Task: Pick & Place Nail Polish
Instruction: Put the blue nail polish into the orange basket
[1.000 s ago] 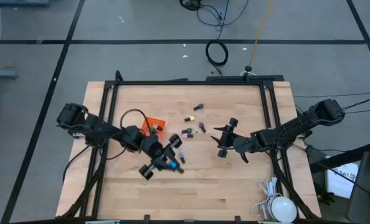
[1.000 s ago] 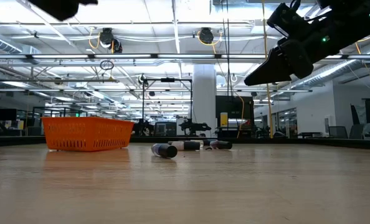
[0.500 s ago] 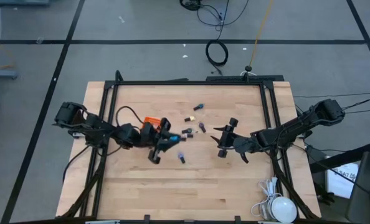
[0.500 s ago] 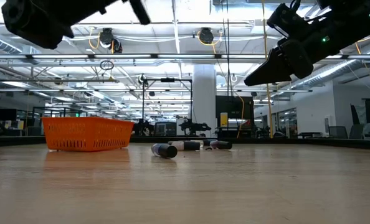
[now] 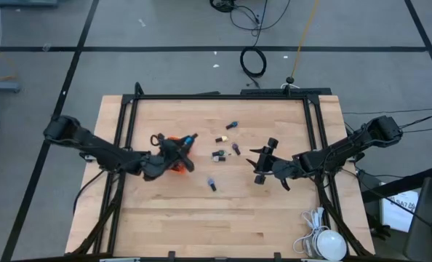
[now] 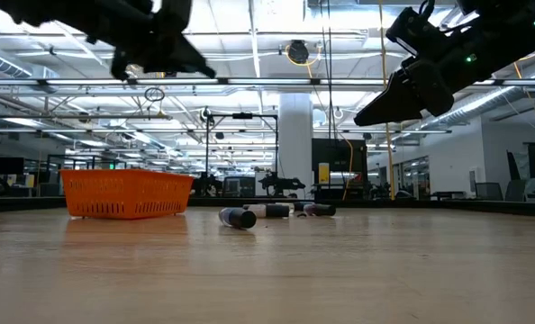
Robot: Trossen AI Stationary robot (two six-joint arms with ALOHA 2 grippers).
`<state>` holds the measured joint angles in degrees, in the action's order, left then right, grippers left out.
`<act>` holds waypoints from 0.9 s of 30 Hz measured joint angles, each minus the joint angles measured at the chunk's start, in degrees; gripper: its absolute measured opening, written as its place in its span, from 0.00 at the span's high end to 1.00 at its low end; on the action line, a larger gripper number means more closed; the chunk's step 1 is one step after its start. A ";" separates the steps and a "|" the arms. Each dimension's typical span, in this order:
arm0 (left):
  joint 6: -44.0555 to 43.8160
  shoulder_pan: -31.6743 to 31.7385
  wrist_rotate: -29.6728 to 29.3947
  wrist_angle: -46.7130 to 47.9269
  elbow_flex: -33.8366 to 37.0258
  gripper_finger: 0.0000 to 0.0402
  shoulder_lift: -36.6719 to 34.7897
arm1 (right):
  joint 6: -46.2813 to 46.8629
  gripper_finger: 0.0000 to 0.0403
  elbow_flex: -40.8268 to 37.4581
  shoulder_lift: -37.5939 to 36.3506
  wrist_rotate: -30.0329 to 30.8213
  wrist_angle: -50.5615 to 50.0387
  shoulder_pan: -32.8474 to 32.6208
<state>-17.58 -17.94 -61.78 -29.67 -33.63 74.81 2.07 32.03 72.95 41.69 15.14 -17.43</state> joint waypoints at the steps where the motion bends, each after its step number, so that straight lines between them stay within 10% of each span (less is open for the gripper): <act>1: -4.11 -0.01 -0.10 4.67 -0.02 0.87 -1.46 | -0.04 0.59 0.00 0.00 0.00 0.00 0.00; 12: -47.14 0.57 10.17 45.32 -0.02 0.87 -3.52 | -0.15 0.59 0.00 0.00 0.00 0.03 0.04; 27: -54.93 5.25 16.41 46.26 -0.02 0.87 7.76 | 0.20 0.59 0.00 0.01 0.01 0.46 0.26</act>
<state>-72.52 -12.69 -45.37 16.59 -33.65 82.57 2.26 32.03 72.96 41.70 15.59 -17.17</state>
